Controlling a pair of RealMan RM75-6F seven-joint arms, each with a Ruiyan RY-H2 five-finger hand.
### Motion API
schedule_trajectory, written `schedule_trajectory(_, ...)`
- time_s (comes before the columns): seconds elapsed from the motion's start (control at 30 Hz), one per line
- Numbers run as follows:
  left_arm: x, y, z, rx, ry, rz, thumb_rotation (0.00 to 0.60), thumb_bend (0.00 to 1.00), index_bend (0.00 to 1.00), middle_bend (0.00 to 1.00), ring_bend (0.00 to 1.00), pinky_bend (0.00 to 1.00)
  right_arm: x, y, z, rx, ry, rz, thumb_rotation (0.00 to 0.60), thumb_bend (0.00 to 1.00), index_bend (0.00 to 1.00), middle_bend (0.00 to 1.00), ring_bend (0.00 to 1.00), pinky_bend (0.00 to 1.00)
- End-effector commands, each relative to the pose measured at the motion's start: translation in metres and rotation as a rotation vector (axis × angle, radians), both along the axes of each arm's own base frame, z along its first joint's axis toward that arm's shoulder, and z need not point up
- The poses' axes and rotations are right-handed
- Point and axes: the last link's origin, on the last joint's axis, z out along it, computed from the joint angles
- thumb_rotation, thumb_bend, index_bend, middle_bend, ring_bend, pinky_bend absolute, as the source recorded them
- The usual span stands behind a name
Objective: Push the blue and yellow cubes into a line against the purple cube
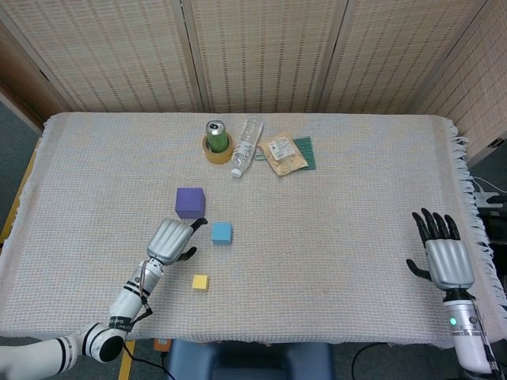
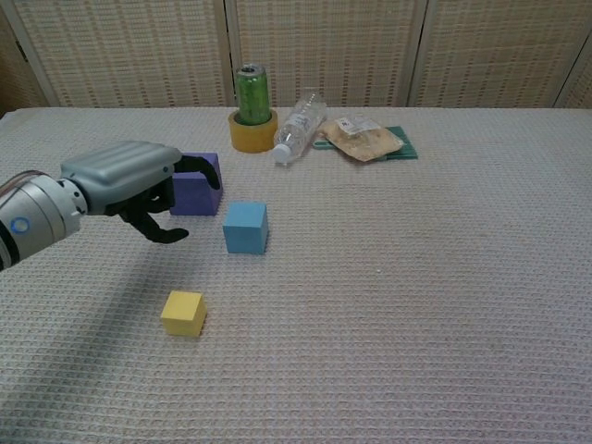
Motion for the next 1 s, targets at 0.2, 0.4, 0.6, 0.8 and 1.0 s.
schedule_trajectory(0.2, 0.024, 0.009, -0.025, -0.029, -0.046, 0.028, 0.600, 0.31, 0.30, 1.00, 1.00, 1.00, 0.003, 0.002, 0.005, -0.017, -0.020, 0.030, 0.523, 0.00, 0.00, 0.00, 0.00, 0.00)
schedule_trajectory(0.4, 0.027, 0.019, -0.030, -0.001, -0.054, 0.054, 0.600, 0.31, 0.27, 1.00, 1.00, 1.00, 0.005, 0.007, 0.011, -0.035, -0.037, 0.046, 0.523, 0.00, 0.00, 0.00, 0.00, 0.00)
schedule_trajectory(0.6, 0.027, 0.023, -0.038, -0.021, -0.040, 0.082, 0.600, 0.31, 0.24, 1.00, 1.00, 1.00, 0.004, 0.007, 0.013, -0.037, -0.040, 0.043, 0.523, 0.00, 0.00, 0.00, 0.00, 0.00)
schedule_trajectory(0.8, 0.026, 0.026, -0.042, -0.032, -0.021, 0.099, 0.600, 0.31, 0.26, 1.00, 1.00, 1.00, 0.003, 0.007, 0.016, -0.047, -0.044, 0.040, 0.524, 0.00, 0.00, 0.00, 0.00, 0.00)
schedule_trajectory(1.0, 0.030, 0.026, -0.046, -0.028, -0.051, 0.091, 0.600, 0.31, 0.31, 1.00, 1.00, 1.00, 0.002, 0.006, 0.015, -0.042, -0.039, 0.031, 0.523, 0.00, 0.00, 0.00, 0.00, 0.00)
